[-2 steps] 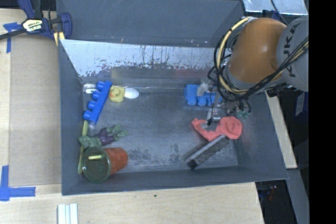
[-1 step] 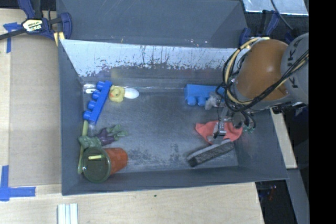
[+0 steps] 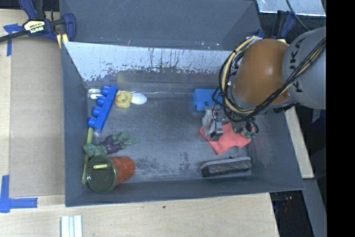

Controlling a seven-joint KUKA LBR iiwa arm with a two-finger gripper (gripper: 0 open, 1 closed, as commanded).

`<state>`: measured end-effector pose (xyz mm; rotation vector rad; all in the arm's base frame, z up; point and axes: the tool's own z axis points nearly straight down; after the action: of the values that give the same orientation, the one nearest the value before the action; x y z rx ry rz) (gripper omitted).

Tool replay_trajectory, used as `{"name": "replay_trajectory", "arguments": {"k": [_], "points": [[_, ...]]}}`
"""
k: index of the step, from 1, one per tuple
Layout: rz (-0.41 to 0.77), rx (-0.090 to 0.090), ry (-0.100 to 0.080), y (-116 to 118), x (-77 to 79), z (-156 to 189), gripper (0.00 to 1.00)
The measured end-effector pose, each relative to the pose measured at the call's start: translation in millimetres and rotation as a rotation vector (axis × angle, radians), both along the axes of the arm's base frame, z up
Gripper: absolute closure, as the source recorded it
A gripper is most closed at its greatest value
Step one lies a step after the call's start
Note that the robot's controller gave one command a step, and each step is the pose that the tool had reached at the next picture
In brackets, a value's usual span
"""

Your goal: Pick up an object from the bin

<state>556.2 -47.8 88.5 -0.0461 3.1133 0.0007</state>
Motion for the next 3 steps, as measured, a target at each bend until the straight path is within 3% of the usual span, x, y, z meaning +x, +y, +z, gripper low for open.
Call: {"name": "replay_trajectory", "arguments": {"k": [1,2,3], "points": [[0.000,0.000,0.000,0.0,0.0,0.0,1.00],[0.019,-0.001,0.000,3.8,-4.2,44.3,1.00],[0.012,-0.001,-0.003,2.0,3.2,71.3,1.00]]}}
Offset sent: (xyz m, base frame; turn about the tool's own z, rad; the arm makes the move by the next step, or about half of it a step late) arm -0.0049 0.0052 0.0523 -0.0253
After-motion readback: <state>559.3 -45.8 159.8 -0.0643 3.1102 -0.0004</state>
